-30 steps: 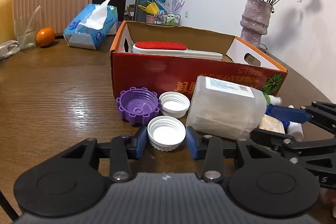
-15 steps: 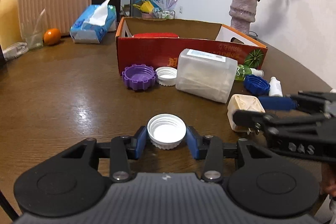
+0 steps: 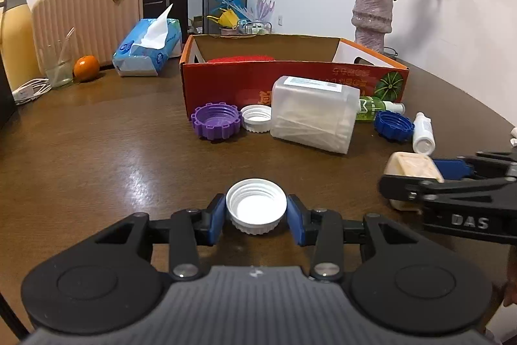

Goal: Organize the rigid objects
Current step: 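Carry the cap and plug into the box and open both grippers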

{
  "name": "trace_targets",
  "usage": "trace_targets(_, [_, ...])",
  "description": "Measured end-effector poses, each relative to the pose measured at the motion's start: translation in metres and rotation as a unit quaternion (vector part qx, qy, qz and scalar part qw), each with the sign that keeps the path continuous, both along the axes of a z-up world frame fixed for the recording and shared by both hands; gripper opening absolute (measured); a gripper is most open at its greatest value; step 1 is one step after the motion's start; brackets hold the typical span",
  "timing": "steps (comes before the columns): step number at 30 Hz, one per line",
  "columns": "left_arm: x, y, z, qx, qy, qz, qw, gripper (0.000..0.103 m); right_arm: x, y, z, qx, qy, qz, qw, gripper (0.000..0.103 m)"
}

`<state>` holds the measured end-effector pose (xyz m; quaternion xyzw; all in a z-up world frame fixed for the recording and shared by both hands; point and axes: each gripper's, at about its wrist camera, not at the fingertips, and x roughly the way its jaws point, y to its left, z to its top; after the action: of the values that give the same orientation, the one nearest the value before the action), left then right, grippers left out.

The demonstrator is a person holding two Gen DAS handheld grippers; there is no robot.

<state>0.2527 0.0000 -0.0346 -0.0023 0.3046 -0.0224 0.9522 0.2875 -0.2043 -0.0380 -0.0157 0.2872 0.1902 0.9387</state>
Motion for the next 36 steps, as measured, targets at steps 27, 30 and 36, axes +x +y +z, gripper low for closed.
trace_targets(27, [0.195, 0.035, 0.073, 0.009, 0.011, -0.045, 0.9989, 0.041, 0.174, -0.038, 0.085, -0.023, -0.043, 0.059, 0.997, 0.054])
trace_targets(30, [0.237, 0.033, 0.066, 0.037, 0.033, -0.06, 0.997, 0.041, 0.244, -0.027, 0.077, -0.06, 0.005, 0.059, 0.996, 0.054])
trace_targets(36, [0.299, 0.036, 0.043, 0.061, 0.098, -0.062, 0.9913, 0.043, 0.334, 0.0, 0.044, -0.147, 0.076, 0.052, 0.985, 0.054])
